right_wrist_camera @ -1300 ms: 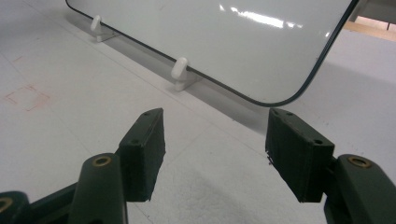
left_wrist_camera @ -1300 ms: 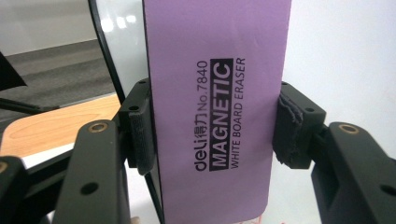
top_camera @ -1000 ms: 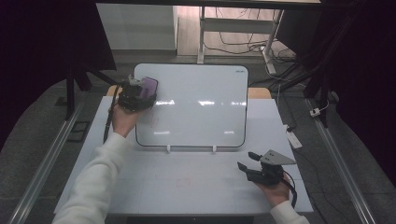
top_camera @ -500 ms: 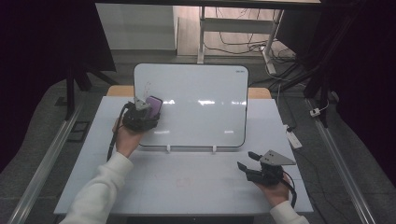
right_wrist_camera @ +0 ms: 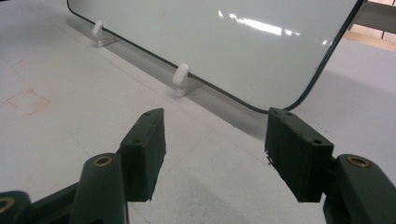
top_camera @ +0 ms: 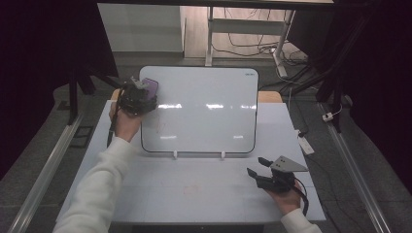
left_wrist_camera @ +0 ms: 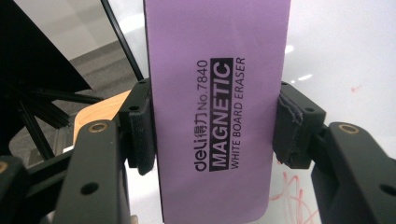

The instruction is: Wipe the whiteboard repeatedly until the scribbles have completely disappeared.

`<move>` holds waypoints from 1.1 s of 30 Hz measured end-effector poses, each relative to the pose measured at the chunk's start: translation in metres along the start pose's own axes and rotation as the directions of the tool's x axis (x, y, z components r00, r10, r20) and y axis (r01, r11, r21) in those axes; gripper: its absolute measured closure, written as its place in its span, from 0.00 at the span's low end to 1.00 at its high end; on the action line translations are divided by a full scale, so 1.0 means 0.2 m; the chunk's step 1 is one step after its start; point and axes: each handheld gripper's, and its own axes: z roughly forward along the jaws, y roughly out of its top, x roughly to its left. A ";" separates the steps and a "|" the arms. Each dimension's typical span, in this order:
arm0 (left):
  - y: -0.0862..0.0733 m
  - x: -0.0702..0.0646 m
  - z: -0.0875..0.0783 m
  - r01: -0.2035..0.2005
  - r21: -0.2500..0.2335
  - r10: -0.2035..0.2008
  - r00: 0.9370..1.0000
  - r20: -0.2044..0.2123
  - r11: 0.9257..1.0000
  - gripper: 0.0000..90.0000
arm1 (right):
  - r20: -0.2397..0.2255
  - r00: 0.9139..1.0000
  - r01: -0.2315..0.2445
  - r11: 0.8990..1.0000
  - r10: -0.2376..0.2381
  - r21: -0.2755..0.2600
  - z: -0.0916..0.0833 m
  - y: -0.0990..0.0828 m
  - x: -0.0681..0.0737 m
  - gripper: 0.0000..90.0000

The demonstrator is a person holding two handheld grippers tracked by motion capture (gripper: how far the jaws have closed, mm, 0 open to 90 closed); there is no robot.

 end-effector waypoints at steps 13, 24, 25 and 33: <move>-0.10 -0.09 0.00 -0.076 0.045 0.075 0.997 0.024 0.996 0.46 | -0.002 1.000 0.002 1.000 -0.002 -0.014 -0.01 0.00 0.01 0.42; -0.22 -0.11 0.00 -0.103 0.058 0.101 0.994 0.045 0.993 0.46 | -0.002 1.000 0.002 1.000 -0.002 -0.011 0.00 0.00 0.01 0.42; -0.23 -0.12 -0.01 -0.109 0.062 0.106 0.993 0.044 0.992 0.46 | -0.001 1.000 0.003 1.000 -0.003 -0.011 -0.01 0.00 0.01 0.42; -0.09 -0.02 -0.03 -0.081 0.068 0.080 0.997 0.023 0.994 0.46 | -0.001 1.000 0.005 1.000 -0.005 -0.015 0.00 0.01 0.01 0.43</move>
